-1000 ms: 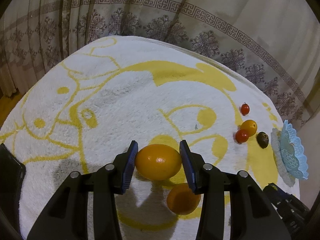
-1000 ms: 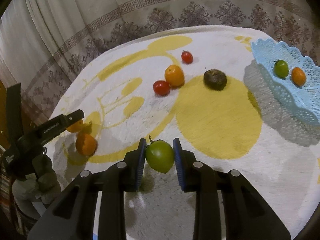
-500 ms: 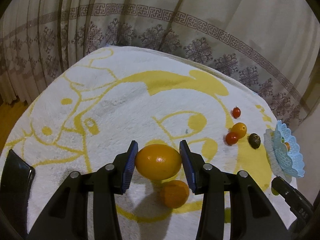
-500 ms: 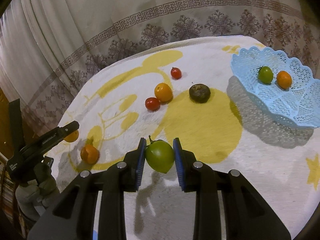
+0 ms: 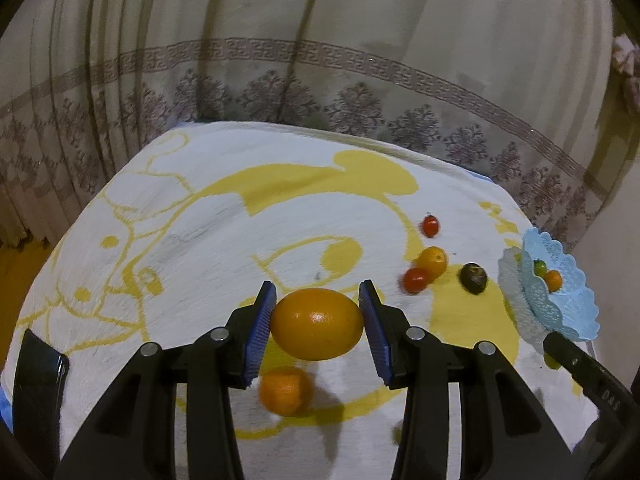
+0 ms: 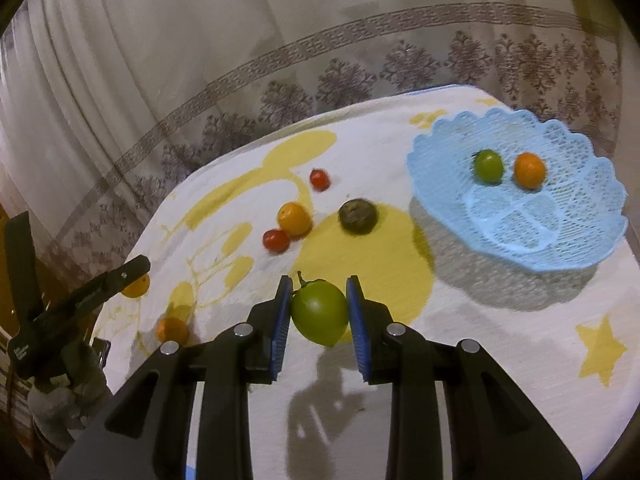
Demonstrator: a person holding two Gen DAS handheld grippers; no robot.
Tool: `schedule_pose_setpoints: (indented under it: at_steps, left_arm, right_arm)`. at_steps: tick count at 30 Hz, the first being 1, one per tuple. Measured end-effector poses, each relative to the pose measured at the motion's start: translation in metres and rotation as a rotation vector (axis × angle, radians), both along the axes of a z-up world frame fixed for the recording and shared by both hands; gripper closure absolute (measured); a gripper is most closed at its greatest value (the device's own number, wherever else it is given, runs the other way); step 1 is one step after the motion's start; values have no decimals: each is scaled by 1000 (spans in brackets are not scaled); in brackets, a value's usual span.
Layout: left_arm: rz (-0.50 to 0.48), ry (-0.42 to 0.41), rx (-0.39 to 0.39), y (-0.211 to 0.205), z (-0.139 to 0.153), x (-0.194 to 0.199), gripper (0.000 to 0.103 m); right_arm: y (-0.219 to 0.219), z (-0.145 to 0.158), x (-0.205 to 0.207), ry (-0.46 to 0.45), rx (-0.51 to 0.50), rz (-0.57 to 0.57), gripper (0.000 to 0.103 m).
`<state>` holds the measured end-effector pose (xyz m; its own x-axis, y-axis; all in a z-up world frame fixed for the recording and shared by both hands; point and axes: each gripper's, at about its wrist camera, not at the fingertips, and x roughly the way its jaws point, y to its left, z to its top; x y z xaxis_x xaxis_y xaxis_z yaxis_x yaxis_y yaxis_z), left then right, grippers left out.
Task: Organize fruits
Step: 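Carry both fruits over the blue basket and open both tools to release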
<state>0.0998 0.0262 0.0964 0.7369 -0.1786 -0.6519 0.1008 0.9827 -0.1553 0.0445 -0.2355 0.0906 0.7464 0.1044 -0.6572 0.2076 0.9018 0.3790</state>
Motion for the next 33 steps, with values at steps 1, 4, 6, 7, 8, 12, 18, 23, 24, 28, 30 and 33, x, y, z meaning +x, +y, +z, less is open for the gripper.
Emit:
schedule_pose_setpoints:
  at_steps: [1, 4, 6, 7, 8, 12, 18, 23, 24, 28, 30, 33]
  left_arm:
    - [-7, -3, 4, -4, 1, 0, 59]
    - [-40, -16, 17, -20, 8, -1, 59]
    - [-63, -25, 27, -31, 12, -2, 59]
    - [-71, -28, 29, -35, 13, -2, 59]
    - [-81, -32, 33, -40, 15, -2, 59]
    - [-135, -32, 31, -64, 22, -1, 59]
    - [-201, -18, 25, -99, 28, 2, 59]
    - [-258, -27, 35, -130, 33, 1, 59]
    - [-275, -30, 37, -139, 34, 1, 59]
    - [-316, -33, 48, -164, 34, 1, 59]
    - [-336, -33, 49, -176, 33, 2, 59]
    - [-369, -36, 48, -194, 32, 4, 59]
  right_arm:
    - [-4, 1, -1, -5, 1, -9, 75]
    - [-20, 6, -8, -22, 3, -45, 75]
    - [-30, 8, -12, -31, 0, -64, 75]
    - [-36, 10, -14, -37, -2, -76, 75]
    - [-41, 12, -15, -41, -5, -85, 75]
    - [-63, 20, -22, -66, -11, -125, 75]
    - [-92, 27, -32, -98, -20, -180, 75]
    - [-117, 25, -36, -96, -21, -213, 75]
    - [-119, 24, -36, -94, -21, -215, 75]
    - [-133, 19, -37, -87, -19, -227, 75]
    - [-139, 17, -37, -86, -17, -231, 75]
    - [-148, 15, -38, -84, -15, -240, 75]
